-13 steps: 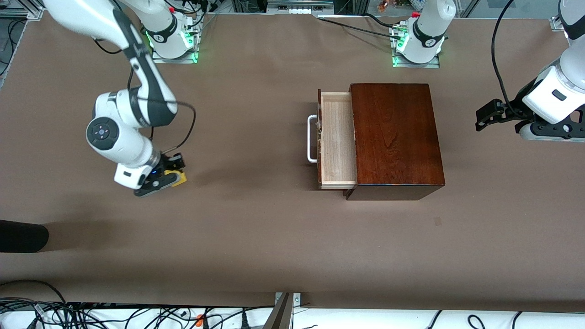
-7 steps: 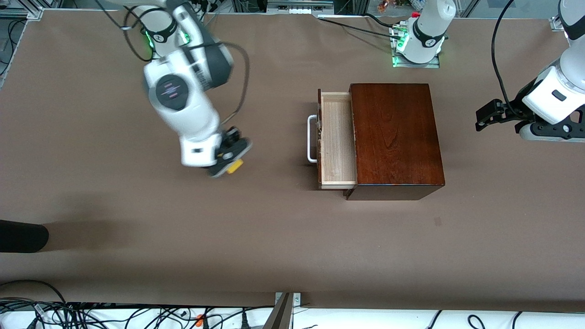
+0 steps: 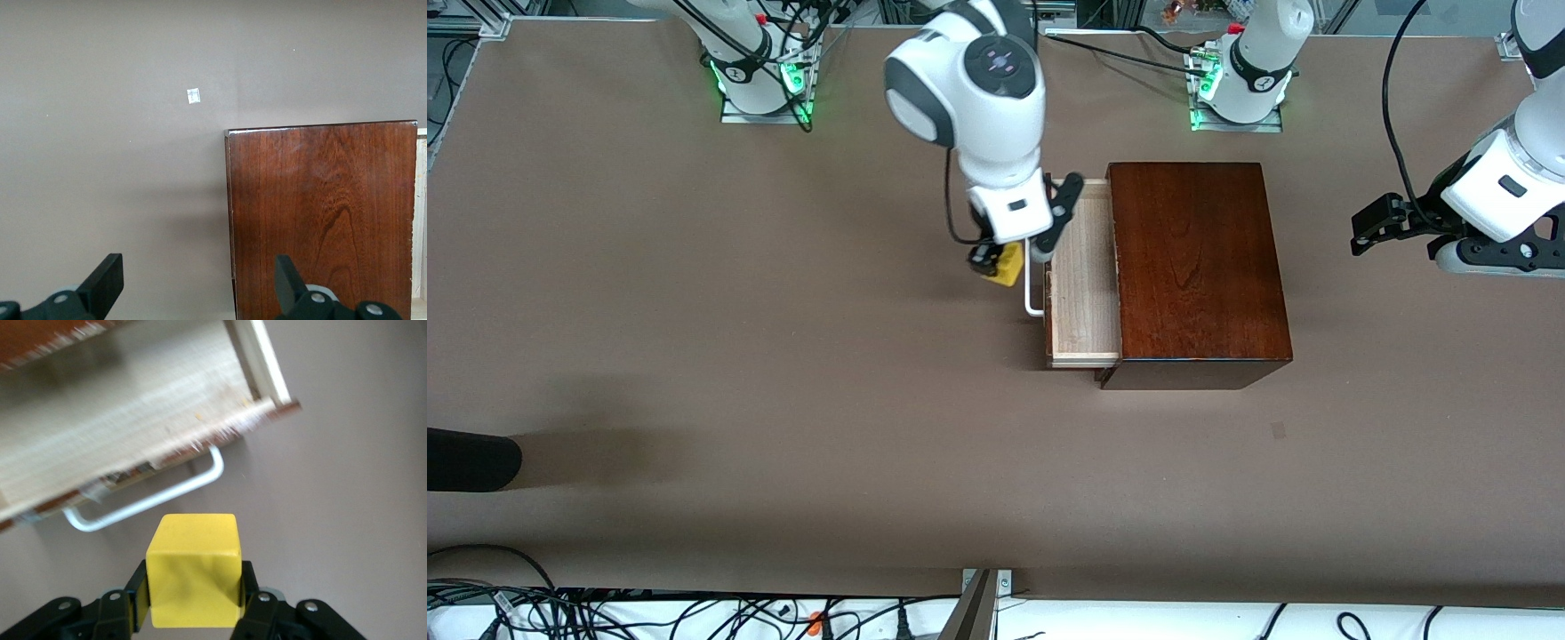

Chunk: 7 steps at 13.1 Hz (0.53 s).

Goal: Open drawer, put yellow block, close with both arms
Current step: 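Lift the yellow cube with the right gripper and carry it over the drawer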

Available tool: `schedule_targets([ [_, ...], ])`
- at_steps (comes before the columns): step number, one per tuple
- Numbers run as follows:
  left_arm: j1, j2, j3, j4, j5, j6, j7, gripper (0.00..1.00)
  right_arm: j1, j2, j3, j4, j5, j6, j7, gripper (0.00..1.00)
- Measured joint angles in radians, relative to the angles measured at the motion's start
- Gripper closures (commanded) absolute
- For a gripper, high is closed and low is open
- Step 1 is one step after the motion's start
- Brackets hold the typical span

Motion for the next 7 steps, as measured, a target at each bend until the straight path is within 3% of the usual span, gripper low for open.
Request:
schedule_targets([
  [7,-0.003,0.0,-0.002,0.003,0.0,0.0,0.0,0.0,0.132,0.078,-0.005,0.027,-0.003,0.121,-0.007,0.9],
])
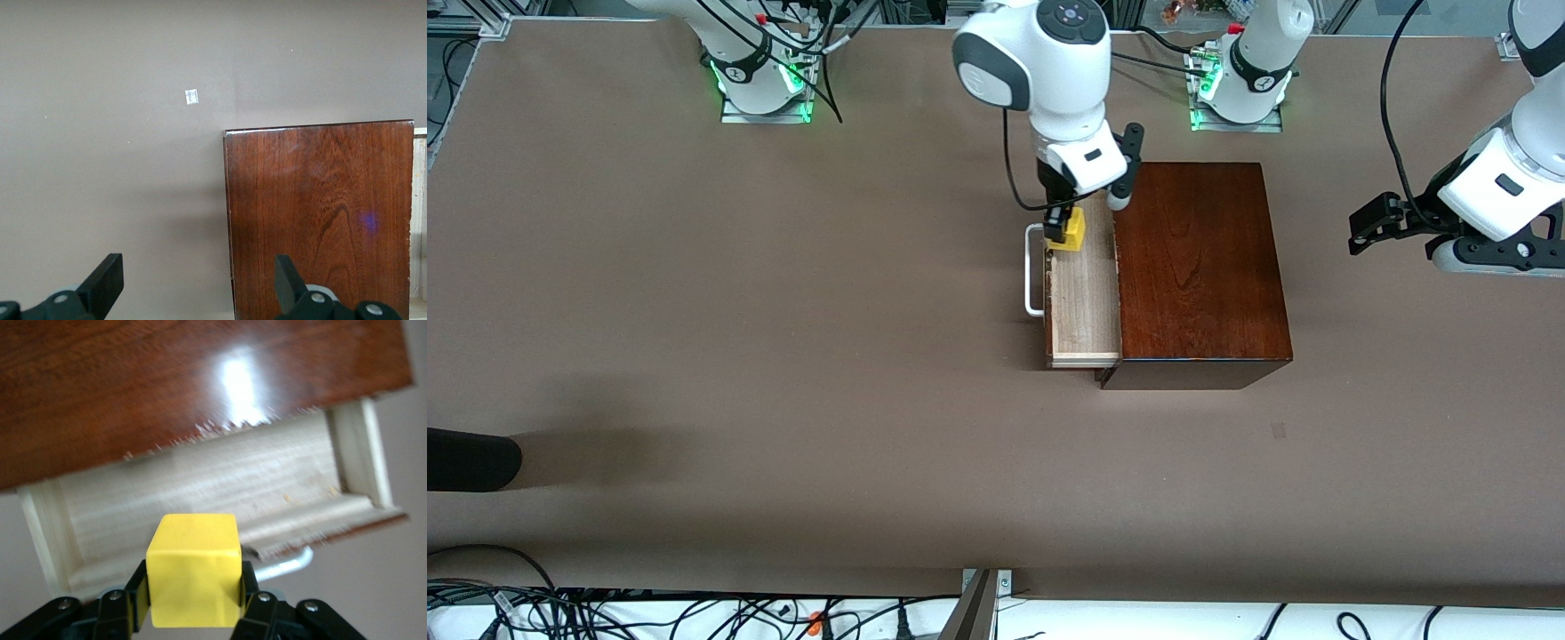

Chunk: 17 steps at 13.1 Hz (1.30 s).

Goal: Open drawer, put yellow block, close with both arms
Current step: 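Lift the yellow cube with the right gripper and carry it over the drawer, then lower the cube into the drawer and open the right gripper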

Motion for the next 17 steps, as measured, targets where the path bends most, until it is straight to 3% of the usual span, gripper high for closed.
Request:
schedule_targets([
  [6,-0.001,0.0,0.0,0.012,0.0,0.0,0.0,0.0,0.021,0.1,-0.004,0.045,-0.056,0.041,-0.004,0.88],
  [9,-0.001,0.003,-0.001,0.013,0.0,0.0,0.0,0.0,0.022,0.136,-0.004,0.046,-0.068,0.054,-0.004,0.8],
  [10,-0.001,0.003,-0.001,0.013,0.0,0.0,0.0,0.0,0.023,0.139,-0.004,0.048,-0.072,0.056,-0.005,0.49],
  [11,-0.001,0.003,-0.001,0.014,0.0,0.0,0.0,0.0,0.023,0.139,-0.004,0.049,-0.078,0.055,-0.005,0.01],
  [17,-0.001,0.004,-0.004,0.014,0.0,0.0,0.0,0.0,0.015,0.135,-0.019,0.083,-0.079,-0.011,-0.005,0.0],
])
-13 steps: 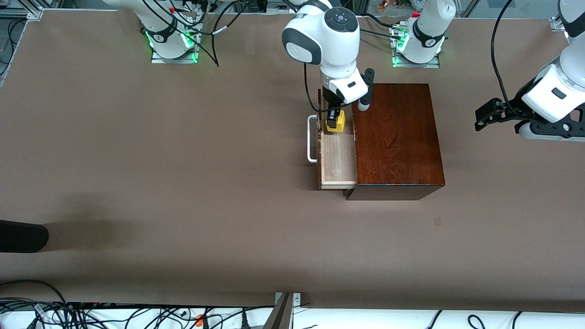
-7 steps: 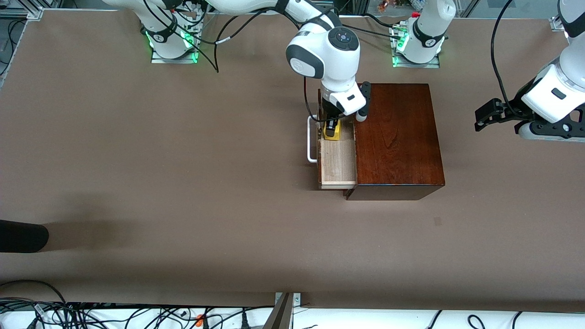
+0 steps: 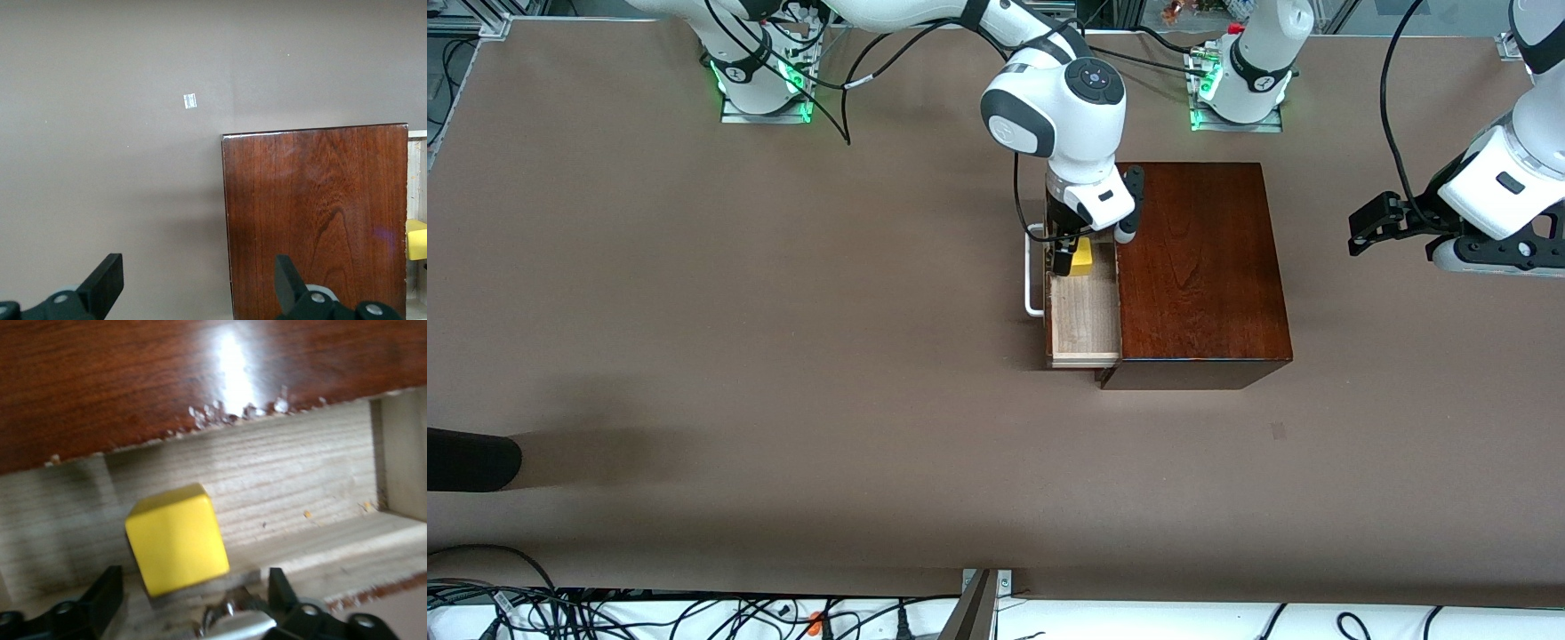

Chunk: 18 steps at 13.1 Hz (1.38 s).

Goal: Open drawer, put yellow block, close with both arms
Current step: 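Lower the cube into the drawer and open the right gripper, then withdraw the right gripper while the left gripper moves above the box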

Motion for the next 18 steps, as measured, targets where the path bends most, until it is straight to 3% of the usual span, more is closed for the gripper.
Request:
schedule_targets([
  [4,-0.001,0.001,-0.001,0.0,0.0,-0.008,0.0,0.0,-0.086,-0.123,-0.014,0.035,0.028,-0.067,0.006,0.0],
  [6,-0.002,0.001,-0.005,0.0,0.0,-0.018,0.0,0.0,-0.194,-0.219,-0.019,0.039,0.059,-0.12,0.005,0.0],
  [8,-0.004,0.004,-0.02,0.0,0.0,-0.041,0.002,0.0,-0.337,-0.314,-0.025,0.04,0.146,-0.247,0.002,0.0],
  [10,-0.005,0.017,-0.056,-0.001,0.0,-0.081,0.011,0.0,-0.474,-0.388,-0.049,0.039,0.246,-0.367,0.0,0.0],
  [12,-0.008,0.047,-0.139,-0.001,-0.001,-0.101,0.02,0.0,-0.561,-0.442,-0.113,0.028,0.294,-0.433,-0.007,0.0],
  [14,-0.015,0.079,-0.228,-0.001,-0.001,-0.102,0.019,0.0,-0.624,-0.505,-0.142,-0.048,0.318,-0.451,0.0,0.0],
  [18,-0.031,0.152,-0.339,0.013,-0.001,-0.081,0.081,0.0,-0.652,-0.734,-0.184,-0.386,0.319,-0.397,0.118,0.0],
])
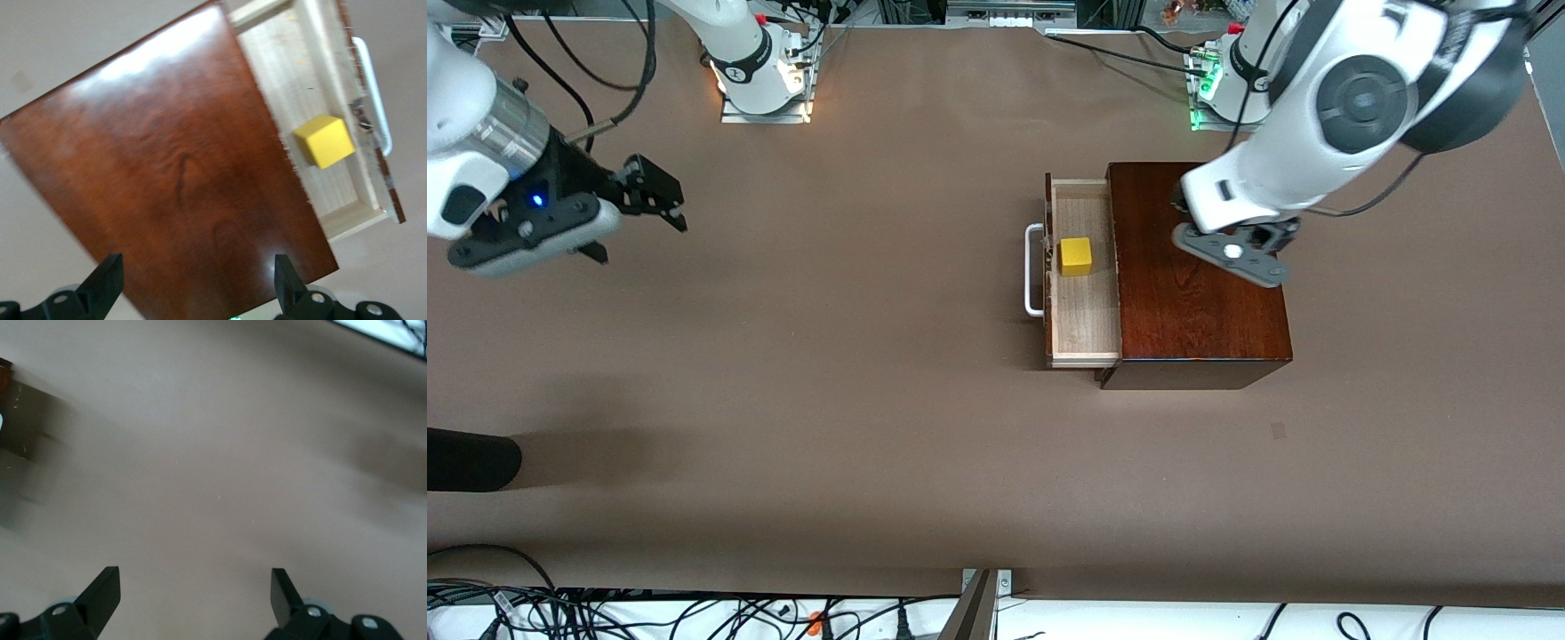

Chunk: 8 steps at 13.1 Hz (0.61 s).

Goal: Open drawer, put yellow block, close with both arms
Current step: 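Withdraw the right gripper while the left gripper moves above the box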

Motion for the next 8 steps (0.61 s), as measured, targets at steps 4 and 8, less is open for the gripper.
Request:
schedule_targets([
  [4,-0.013,0.051,-0.033,0.031,0.0,0.011,0.087,0.0,0.0,-0.07,-0.03,-0.132,-0.001,0.039,0.106,0.0],
  [8,0.019,0.049,-0.03,0.088,0.0,-0.028,0.241,0.0,0.0,-0.054,-0.081,-0.144,-0.005,0.07,0.115,0.0],
])
